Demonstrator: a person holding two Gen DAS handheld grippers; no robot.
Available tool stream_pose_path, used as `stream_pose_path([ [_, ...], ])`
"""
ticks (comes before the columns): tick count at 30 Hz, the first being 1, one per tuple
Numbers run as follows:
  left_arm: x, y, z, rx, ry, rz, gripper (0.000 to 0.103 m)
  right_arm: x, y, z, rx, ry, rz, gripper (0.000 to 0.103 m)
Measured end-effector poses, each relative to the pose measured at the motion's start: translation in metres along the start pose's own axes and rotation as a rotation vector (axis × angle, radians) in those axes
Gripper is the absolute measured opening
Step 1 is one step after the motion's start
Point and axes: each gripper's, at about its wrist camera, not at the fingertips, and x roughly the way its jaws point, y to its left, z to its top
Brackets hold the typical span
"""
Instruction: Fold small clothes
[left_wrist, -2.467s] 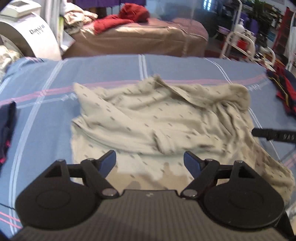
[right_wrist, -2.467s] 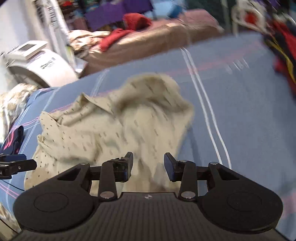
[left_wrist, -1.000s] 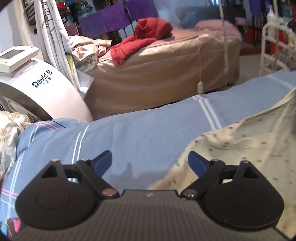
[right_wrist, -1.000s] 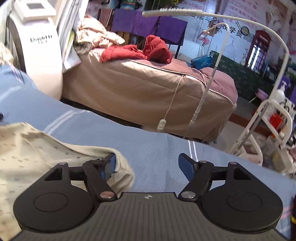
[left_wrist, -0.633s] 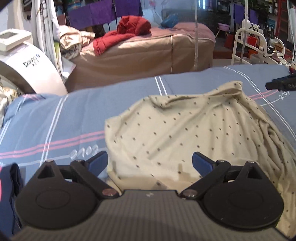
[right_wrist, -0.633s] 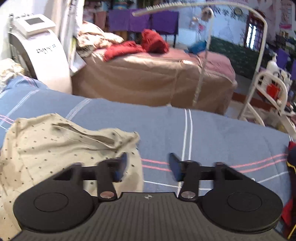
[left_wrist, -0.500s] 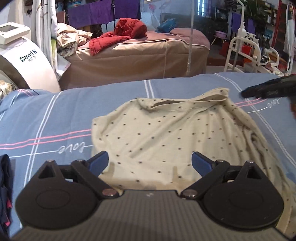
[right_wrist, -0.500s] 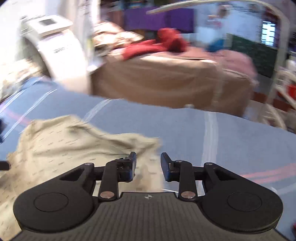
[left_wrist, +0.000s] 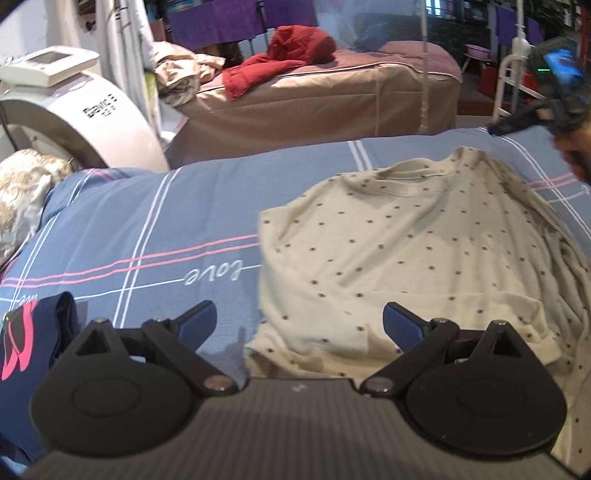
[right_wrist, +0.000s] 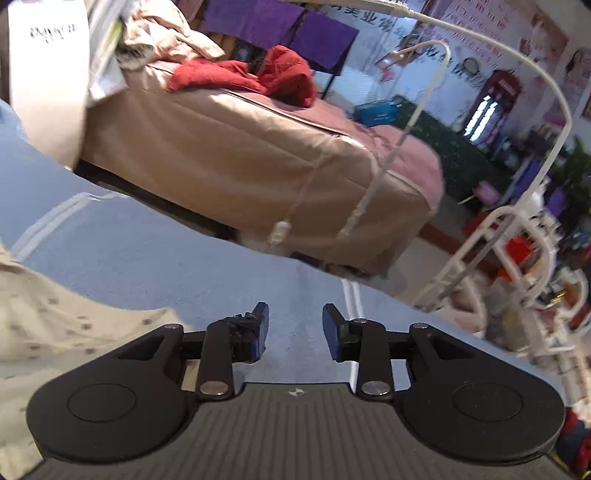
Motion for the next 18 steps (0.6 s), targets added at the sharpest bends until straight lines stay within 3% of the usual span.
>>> stream_pose_path([
  [1,0.004,0.005,0.002,-0.023,0.012,0.007,0.098,-0.007,-0.006,-0.005,0.04,0.048,0.082,0.096],
  [4,0.006,0.01,0.003,-0.088,0.014,-0.031,0.098,-0.046,-0.023,-0.042,0.176,0.126,0.224,0.097],
  [9,-0.004,-0.011,-0.011,-0.096,0.034,-0.134,0.098,-0.107,-0.023,-0.107,0.292,0.228,0.35,0.097],
  [11,-0.009,-0.026,-0.02,-0.085,0.052,-0.165,0.098,-0.113,-0.014,-0.121,0.288,0.269,0.358,0.096],
  [12,-0.011,-0.032,-0.023,-0.078,0.058,-0.176,0.098,-0.113,-0.008,-0.126,0.268,0.284,0.353,0.085],
  [13,-0.015,-0.04,-0.029,-0.067,0.066,-0.186,0.098,-0.11,0.0,-0.129,0.235,0.304,0.346,0.039],
  [14,-0.018,-0.046,-0.035,-0.055,0.075,-0.191,0.098,-0.11,0.005,-0.133,0.227,0.315,0.35,0.011],
  [15,-0.022,-0.051,-0.04,-0.045,0.082,-0.195,0.098,-0.108,0.002,-0.136,0.239,0.314,0.365,0.001],
  [18,-0.033,-0.063,-0.056,-0.019,0.096,-0.2,0.098,-0.113,-0.019,-0.135,0.305,0.283,0.316,0.0],
])
